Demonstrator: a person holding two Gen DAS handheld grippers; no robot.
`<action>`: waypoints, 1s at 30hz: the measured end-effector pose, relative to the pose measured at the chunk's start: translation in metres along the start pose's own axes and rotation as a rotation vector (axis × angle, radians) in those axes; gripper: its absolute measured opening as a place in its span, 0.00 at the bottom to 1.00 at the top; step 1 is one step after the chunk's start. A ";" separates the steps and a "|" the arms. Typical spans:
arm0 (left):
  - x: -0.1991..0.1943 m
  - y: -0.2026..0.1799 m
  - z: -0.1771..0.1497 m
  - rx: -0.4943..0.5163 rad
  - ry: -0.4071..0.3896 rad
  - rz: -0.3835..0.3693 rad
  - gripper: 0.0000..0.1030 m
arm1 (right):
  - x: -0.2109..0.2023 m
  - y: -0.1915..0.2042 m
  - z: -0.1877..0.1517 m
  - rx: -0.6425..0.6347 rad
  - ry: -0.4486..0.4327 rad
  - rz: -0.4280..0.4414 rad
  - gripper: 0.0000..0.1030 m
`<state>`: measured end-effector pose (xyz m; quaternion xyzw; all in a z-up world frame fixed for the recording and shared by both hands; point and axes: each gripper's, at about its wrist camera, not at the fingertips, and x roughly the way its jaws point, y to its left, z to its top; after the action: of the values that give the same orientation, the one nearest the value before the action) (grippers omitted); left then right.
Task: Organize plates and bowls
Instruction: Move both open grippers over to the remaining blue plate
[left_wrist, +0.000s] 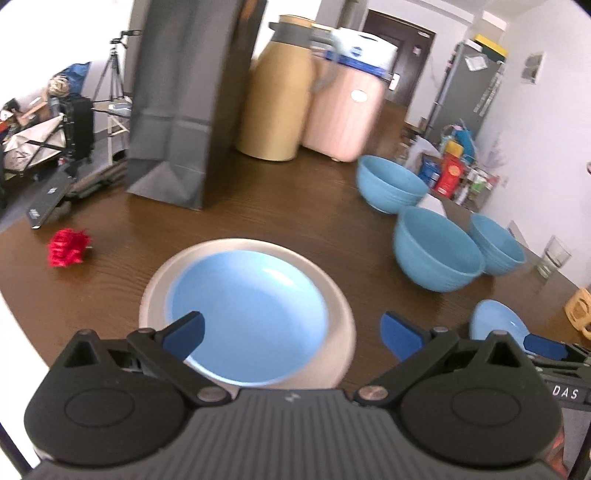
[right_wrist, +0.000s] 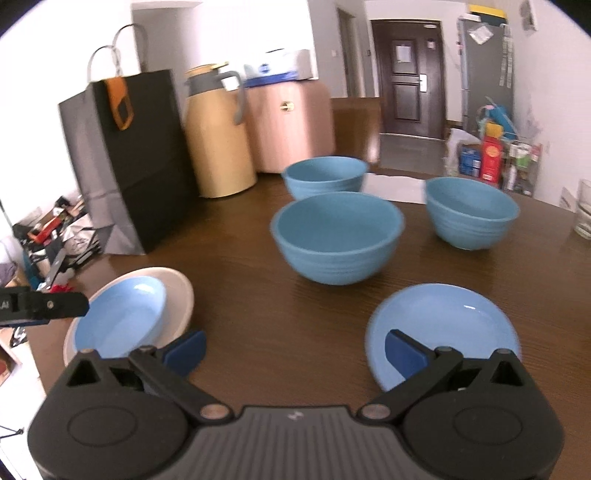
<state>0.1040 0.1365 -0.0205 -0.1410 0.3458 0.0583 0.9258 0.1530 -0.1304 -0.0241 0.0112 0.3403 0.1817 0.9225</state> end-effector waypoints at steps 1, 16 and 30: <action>0.001 -0.008 -0.002 0.009 0.000 -0.008 1.00 | -0.004 -0.008 -0.001 0.007 -0.002 -0.015 1.00; 0.034 -0.113 -0.022 0.098 0.043 -0.093 1.00 | -0.033 -0.108 -0.019 0.054 -0.007 -0.099 1.00; 0.083 -0.184 -0.039 0.099 0.103 -0.086 1.00 | -0.011 -0.176 -0.015 0.077 0.023 -0.070 1.00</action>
<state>0.1803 -0.0501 -0.0626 -0.1126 0.3890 -0.0060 0.9143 0.1938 -0.3003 -0.0542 0.0328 0.3578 0.1363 0.9232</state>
